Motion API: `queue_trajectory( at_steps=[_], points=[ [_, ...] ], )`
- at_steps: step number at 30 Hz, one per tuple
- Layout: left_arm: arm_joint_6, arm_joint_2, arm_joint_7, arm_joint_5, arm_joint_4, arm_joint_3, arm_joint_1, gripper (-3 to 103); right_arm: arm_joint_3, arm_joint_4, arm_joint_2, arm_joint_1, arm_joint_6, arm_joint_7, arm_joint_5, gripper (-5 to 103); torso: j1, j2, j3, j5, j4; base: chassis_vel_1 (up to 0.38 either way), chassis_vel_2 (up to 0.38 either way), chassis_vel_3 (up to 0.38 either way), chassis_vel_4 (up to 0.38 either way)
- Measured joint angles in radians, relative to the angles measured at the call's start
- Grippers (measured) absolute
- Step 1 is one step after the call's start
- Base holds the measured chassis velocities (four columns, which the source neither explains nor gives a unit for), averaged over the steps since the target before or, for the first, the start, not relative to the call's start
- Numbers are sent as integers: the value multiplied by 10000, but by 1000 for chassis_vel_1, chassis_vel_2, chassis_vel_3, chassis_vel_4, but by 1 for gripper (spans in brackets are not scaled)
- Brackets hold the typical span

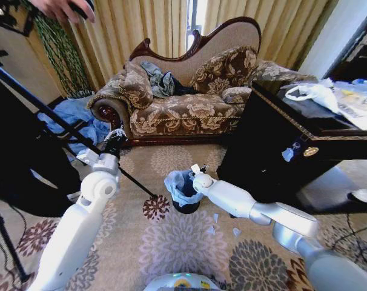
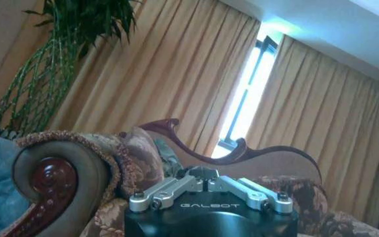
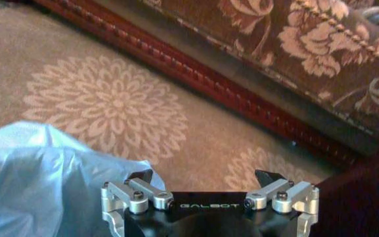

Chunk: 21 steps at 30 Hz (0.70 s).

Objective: Place a garbage bag over the trash bin.

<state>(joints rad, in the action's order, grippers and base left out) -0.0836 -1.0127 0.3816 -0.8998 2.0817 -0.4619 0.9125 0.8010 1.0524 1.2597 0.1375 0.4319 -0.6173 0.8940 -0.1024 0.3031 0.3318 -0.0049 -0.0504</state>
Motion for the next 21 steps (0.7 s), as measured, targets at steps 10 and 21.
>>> queue_trajectory(
  at_steps=[10,21],
  points=[
    [13,37,-23,1,19,-46,106,0,-101,-1468,534,-79,-558,639,-874,100,0,0,0,0,0,0,0,0,0],
    [37,28,-30,-8,4,-134,163,0,-179,-2453,749,-46,-933,1165,-1475,100,0,0,0,-1,-1,0,0,0,0]
  ],
)
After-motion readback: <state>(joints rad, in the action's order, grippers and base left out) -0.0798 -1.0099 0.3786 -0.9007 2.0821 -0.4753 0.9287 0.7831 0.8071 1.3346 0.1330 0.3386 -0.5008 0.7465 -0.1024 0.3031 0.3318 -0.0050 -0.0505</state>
